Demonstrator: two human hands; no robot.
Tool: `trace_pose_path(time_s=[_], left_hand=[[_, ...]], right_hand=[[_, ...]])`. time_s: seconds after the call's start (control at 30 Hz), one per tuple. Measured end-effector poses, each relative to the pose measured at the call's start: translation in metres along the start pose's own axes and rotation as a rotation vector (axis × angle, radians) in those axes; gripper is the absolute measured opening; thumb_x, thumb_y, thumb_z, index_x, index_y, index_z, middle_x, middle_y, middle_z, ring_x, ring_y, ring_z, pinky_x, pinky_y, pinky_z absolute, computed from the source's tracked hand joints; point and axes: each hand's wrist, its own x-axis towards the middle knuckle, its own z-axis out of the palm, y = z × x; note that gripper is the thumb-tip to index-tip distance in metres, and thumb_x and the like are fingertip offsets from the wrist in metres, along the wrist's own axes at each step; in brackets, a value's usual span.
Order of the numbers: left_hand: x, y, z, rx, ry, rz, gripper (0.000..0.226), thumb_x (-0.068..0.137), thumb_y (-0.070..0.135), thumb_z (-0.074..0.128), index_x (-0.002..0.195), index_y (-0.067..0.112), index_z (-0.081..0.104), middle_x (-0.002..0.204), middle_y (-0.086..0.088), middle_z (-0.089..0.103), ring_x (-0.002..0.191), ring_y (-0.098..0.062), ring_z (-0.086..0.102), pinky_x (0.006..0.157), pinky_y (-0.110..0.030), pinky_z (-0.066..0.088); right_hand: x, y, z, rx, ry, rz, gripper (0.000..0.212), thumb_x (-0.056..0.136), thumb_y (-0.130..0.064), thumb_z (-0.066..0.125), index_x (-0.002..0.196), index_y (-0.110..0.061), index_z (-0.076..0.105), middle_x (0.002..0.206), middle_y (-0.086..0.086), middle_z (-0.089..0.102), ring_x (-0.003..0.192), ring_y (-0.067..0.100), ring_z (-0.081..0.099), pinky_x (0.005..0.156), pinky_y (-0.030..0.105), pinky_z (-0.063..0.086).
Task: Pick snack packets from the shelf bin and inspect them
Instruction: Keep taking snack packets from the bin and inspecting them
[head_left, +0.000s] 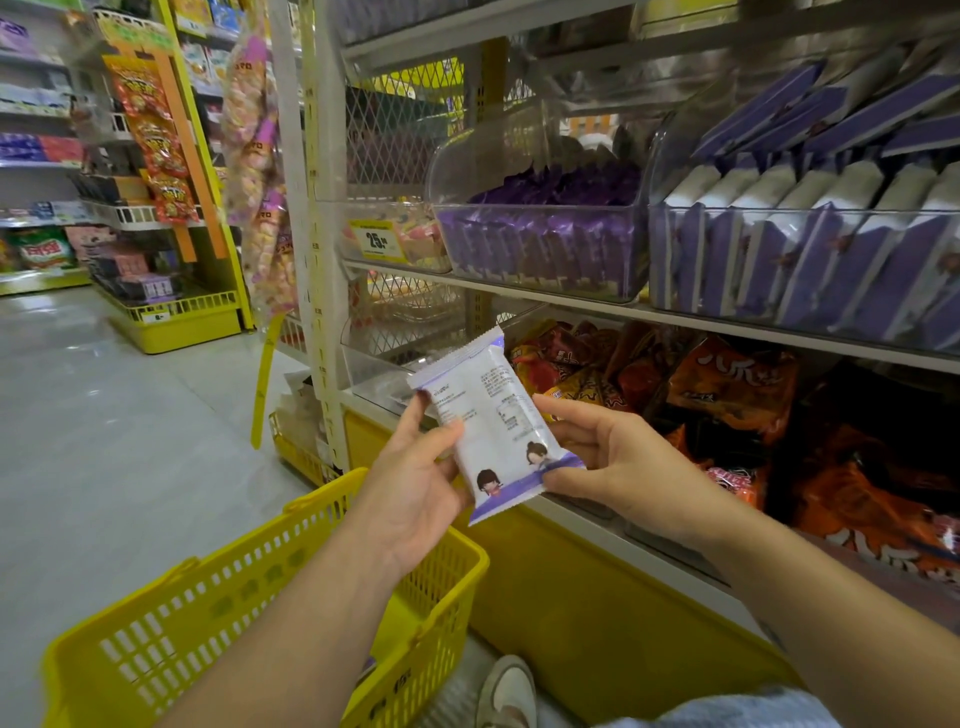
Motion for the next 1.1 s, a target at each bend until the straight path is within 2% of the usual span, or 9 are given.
trace_pose_path(time_s=[0.17,0.3,0.4,0.53,0.63,0.73,0.87,1.0,1.1], left_hand=[[-0.003,-0.004,0.005,-0.015,-0.068,-0.009,0.055,0.076,0.005,0.062,0.129,0.022,0.055,0.119,-0.009,0.070,0.103,-0.026,0.069,0.065,-0.045,0.058],[-0.005,-0.003,0.006,-0.011,-0.072,-0.001,0.054,0.077,0.006,0.062,0.129,0.019,0.055,0.121,-0.009,0.069,0.105,-0.027,0.069,0.070,-0.045,0.059],[-0.006,-0.002,0.007,0.025,-0.076,0.022,0.053,0.078,0.005,0.062,0.129,0.018,0.055,0.122,-0.009,0.068,0.108,-0.027,0.067,0.073,-0.048,0.059],[-0.010,-0.002,0.011,0.104,-0.077,0.063,0.054,0.075,0.006,0.065,0.126,0.021,0.057,0.121,-0.008,0.068,0.110,-0.027,0.066,0.083,-0.053,0.057],[-0.013,-0.004,0.016,0.113,-0.164,0.039,0.049,0.082,0.004,0.060,0.127,0.024,0.057,0.121,-0.007,0.068,0.111,-0.025,0.066,0.083,-0.046,0.057],[-0.014,-0.005,0.016,0.131,-0.223,0.018,0.048,0.089,-0.002,0.054,0.129,0.025,0.057,0.119,-0.008,0.068,0.111,-0.024,0.066,0.080,-0.042,0.058],[-0.015,-0.006,0.015,0.219,-0.252,0.020,0.053,0.091,-0.004,0.055,0.136,0.025,0.053,0.116,-0.009,0.068,0.110,-0.025,0.066,0.080,-0.042,0.058],[-0.015,-0.005,0.014,0.250,-0.245,0.008,0.055,0.089,-0.002,0.059,0.135,0.029,0.055,0.125,-0.013,0.062,0.111,-0.026,0.066,0.081,-0.045,0.058],[-0.016,-0.005,0.013,0.311,-0.230,0.023,0.045,0.090,0.003,0.059,0.128,0.028,0.061,0.122,-0.005,0.066,0.112,-0.022,0.065,0.084,-0.047,0.057]], right_hand=[[-0.001,0.009,0.011,-0.155,0.084,-0.070,0.076,0.076,-0.005,0.079,0.128,-0.047,0.045,0.113,-0.030,0.065,0.100,-0.005,0.065,0.079,0.008,0.048],[0.001,0.016,0.018,-0.174,0.123,-0.083,0.085,0.071,-0.012,0.085,0.141,-0.035,0.042,0.115,-0.023,0.066,0.099,-0.001,0.066,0.085,0.019,0.052],[0.002,0.019,0.020,-0.164,0.115,-0.090,0.086,0.070,-0.014,0.086,0.141,-0.033,0.041,0.117,-0.022,0.065,0.099,-0.001,0.066,0.085,0.020,0.053],[0.003,0.020,0.017,0.055,0.082,-0.061,0.060,0.077,-0.020,0.078,0.128,-0.033,0.048,0.120,-0.015,0.066,0.106,0.004,0.065,0.083,0.019,0.052],[0.006,0.020,0.016,0.273,0.044,0.026,0.044,0.084,-0.027,0.064,0.125,-0.030,0.051,0.115,-0.004,0.070,0.096,0.016,0.069,0.078,0.026,0.056],[0.007,0.020,0.015,0.452,-0.008,0.123,0.044,0.085,-0.029,0.058,0.129,-0.025,0.052,0.112,-0.001,0.070,0.090,0.018,0.067,0.075,0.031,0.053],[0.007,0.024,0.013,0.669,-0.060,0.180,0.044,0.087,-0.020,0.063,0.130,-0.017,0.053,0.102,0.001,0.072,0.077,0.012,0.068,0.059,0.024,0.051],[0.005,0.028,0.011,0.737,-0.096,0.183,0.051,0.082,-0.020,0.062,0.131,-0.014,0.052,0.104,0.005,0.072,0.081,0.016,0.070,0.059,0.026,0.054],[0.005,0.031,0.011,0.666,-0.031,0.156,0.047,0.083,-0.010,0.069,0.128,-0.012,0.053,0.111,0.008,0.072,0.094,0.025,0.071,0.066,0.031,0.057]])
